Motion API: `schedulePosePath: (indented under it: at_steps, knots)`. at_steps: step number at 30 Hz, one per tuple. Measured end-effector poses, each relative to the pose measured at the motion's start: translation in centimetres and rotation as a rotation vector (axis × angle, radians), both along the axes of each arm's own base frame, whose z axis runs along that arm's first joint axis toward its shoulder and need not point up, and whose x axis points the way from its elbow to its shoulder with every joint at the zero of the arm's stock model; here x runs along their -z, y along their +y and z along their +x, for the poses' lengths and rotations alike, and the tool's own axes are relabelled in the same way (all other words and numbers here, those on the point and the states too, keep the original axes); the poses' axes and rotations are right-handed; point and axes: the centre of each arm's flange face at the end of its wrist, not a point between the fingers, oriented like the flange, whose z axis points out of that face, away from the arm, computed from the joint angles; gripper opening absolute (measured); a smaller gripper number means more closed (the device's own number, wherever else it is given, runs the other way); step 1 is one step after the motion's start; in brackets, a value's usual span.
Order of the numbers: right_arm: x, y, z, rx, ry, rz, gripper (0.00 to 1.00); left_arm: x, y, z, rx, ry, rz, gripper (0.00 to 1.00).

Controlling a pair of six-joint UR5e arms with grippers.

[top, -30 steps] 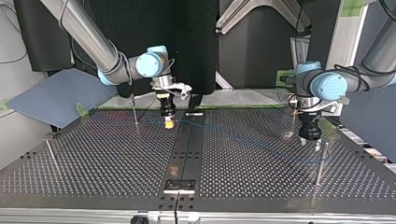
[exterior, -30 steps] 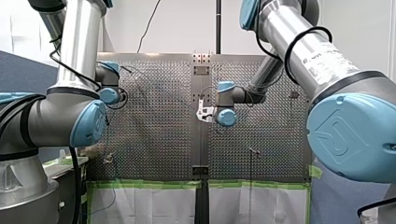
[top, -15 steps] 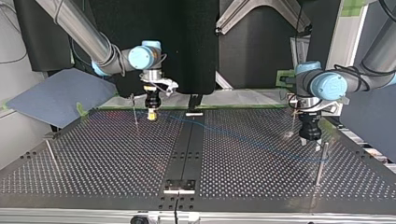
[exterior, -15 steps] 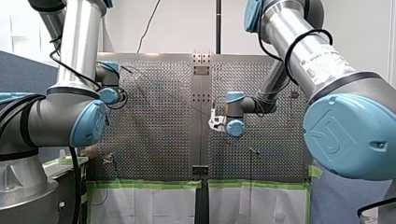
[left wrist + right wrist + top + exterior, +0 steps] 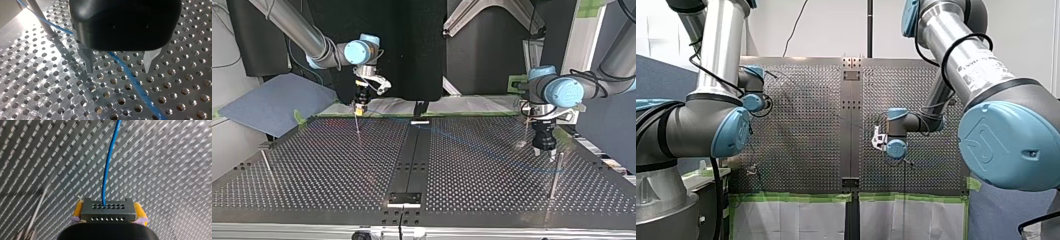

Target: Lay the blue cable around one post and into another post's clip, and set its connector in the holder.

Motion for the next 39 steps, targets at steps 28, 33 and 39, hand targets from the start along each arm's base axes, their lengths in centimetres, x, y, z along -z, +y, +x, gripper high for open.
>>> schedulePosePath:
  at_steps: [28,33,39]
  knots:
    - [17.7,7.0,-13.0,0.254,0.112,0.243,0.00,0.0,0.3,0.0,-0.005,0.000,0.000,1.00]
    - [19.9,6.3,-14.7,0.255,0.117,0.277,0.00,0.0,0.3,0.0,-0.005,0.000,0.000,1.00]
    - [22.0,3.7,-16.4,0.254,0.103,0.279,0.00,0.0,0.1,0.0,-0.002,-0.001,0.000,1.00]
